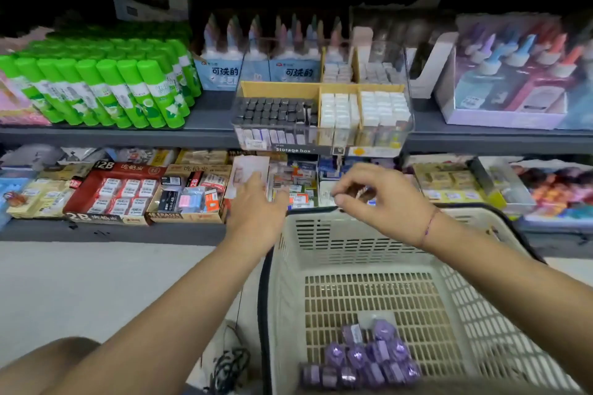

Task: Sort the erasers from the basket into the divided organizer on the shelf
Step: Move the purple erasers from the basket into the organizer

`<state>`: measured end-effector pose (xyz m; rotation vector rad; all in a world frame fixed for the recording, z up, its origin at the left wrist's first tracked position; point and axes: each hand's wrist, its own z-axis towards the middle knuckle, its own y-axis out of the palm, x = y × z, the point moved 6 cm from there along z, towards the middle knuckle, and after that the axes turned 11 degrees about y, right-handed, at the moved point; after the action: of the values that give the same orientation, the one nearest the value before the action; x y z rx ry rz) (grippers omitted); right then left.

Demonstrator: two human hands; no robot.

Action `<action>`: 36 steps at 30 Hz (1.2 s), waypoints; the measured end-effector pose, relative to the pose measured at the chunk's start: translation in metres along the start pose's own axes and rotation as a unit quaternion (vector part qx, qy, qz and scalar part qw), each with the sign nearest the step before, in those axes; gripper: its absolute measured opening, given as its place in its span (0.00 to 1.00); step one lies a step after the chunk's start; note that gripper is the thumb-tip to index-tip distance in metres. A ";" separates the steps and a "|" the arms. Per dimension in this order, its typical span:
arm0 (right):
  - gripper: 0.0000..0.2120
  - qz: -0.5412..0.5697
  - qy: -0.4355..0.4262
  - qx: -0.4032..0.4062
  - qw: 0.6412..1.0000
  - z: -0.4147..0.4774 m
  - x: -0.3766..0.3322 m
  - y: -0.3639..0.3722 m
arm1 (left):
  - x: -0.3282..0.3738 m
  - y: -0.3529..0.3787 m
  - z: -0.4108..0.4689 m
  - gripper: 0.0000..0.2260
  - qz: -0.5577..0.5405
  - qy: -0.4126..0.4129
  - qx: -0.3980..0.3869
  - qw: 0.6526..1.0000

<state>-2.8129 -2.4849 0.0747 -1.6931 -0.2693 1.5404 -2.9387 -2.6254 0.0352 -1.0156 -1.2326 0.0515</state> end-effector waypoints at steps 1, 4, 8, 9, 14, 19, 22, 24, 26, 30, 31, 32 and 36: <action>0.04 0.013 0.056 -0.068 0.996 -0.013 0.030 0.021 | -0.011 0.010 -0.008 0.24 0.032 0.000 -0.026 0.999; 0.13 -0.017 0.204 -0.265 0.942 -0.066 0.121 0.083 | -0.047 0.046 -0.035 0.30 0.053 -0.004 -0.107 0.993; 0.36 -0.132 0.239 -0.419 0.866 -0.121 0.180 0.139 | -0.071 0.076 -0.065 0.32 0.075 0.002 -0.107 0.991; 0.39 -0.156 0.232 -0.437 0.855 -0.126 0.187 0.150 | -0.070 0.077 -0.067 0.31 0.101 0.019 -0.074 0.992; 0.47 -0.199 0.207 -0.472 0.834 -0.136 0.208 0.199 | -0.073 0.081 -0.066 0.29 0.143 0.025 -0.018 0.989; 0.45 -0.212 0.186 -0.506 0.815 -0.147 0.206 0.226 | -0.074 0.082 -0.067 0.28 0.168 0.058 0.015 0.984; 0.42 -0.178 0.207 -0.509 0.816 -0.145 0.209 0.231 | -0.078 0.084 -0.066 0.28 0.166 0.061 0.016 0.984; 0.39 -0.151 0.218 -0.505 0.821 -0.142 0.209 0.234 | -0.079 0.085 -0.067 0.28 0.166 0.065 0.017 0.984; 0.36 -0.125 0.221 -0.502 0.827 -0.140 0.208 0.236 | -0.079 0.085 -0.067 0.29 0.170 0.066 0.017 0.983; 0.37 -0.089 0.243 -0.507 0.822 -0.141 0.210 0.238 | -0.078 0.086 -0.067 0.29 0.175 0.070 0.017 0.982; 0.38 -0.094 0.244 -0.511 0.819 -0.142 0.209 0.239 | -0.078 0.086 -0.067 0.29 0.177 0.070 0.018 0.982; 0.39 -0.102 0.242 -0.513 0.817 -0.143 0.208 0.240 | -0.078 0.086 -0.067 0.29 0.178 0.070 0.019 0.981; 0.36 -0.100 0.238 -0.502 0.825 -0.148 0.203 0.245 | -0.078 0.087 -0.066 0.28 0.178 0.069 0.016 0.982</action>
<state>-2.7185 -2.5744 -0.2511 -2.6626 -1.0902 0.7442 -2.8754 -2.6570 -0.0793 -1.1817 -0.9108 0.2728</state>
